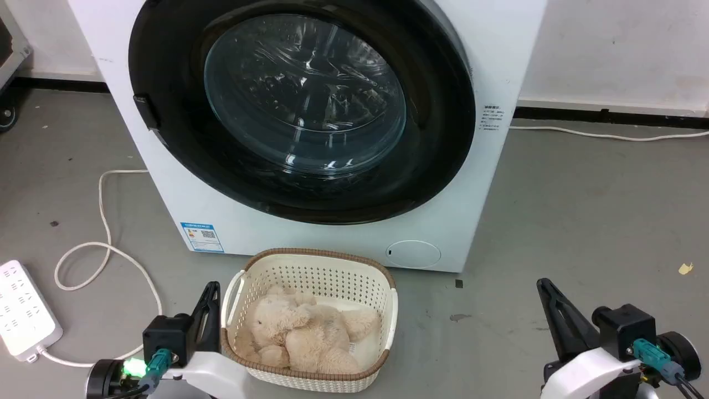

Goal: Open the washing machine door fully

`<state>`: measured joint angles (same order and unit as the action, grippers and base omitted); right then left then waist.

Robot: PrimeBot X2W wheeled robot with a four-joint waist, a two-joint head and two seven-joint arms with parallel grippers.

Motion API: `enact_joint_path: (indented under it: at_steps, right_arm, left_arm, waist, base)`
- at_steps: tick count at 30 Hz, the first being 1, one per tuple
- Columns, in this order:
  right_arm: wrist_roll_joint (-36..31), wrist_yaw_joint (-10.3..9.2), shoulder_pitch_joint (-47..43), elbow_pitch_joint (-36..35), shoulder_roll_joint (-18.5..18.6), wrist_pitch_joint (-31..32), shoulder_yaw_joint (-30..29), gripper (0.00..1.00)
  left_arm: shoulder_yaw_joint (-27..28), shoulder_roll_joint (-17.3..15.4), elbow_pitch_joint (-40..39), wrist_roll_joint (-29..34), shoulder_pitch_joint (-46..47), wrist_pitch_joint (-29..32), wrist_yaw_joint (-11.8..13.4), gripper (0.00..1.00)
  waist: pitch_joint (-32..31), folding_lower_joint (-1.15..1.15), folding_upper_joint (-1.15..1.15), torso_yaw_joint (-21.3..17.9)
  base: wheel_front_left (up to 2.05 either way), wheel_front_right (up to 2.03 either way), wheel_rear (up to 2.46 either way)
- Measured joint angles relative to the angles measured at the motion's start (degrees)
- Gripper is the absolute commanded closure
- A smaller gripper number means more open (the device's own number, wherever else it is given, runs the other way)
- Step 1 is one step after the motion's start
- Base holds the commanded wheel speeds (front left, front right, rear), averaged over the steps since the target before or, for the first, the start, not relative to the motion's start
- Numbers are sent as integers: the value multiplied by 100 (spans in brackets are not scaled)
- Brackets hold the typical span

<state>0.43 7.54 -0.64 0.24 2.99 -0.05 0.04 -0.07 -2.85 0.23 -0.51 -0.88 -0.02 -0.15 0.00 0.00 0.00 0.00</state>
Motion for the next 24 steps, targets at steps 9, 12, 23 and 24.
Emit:
enact_joint_path:
  at_steps: [9,12,23,24]
  right_arm:
    - [0,0,0,0,0,1,-1,100]
    - [0,0,0,0,0,0,-1,100]
    - [0,0,0,0,0,0,-1,100]
    - [0,0,0,0,0,0,0,100]
  left_arm:
    - [0,0,0,0,0,0,0,100]
    - [0,0,0,0,0,0,0,100]
    - [0,0,0,0,0,0,0,100]
    - [0,0,0,0,0,0,0,100]
  waist:
    - [0,0,0,0]
    - [0,0,0,0]
    - [0,0,0,0]
    - [0,0,0,0]
  base:
    - [0,0,0]
    - [0,0,0]
    - [0,0,0]
    - [0,0,0]
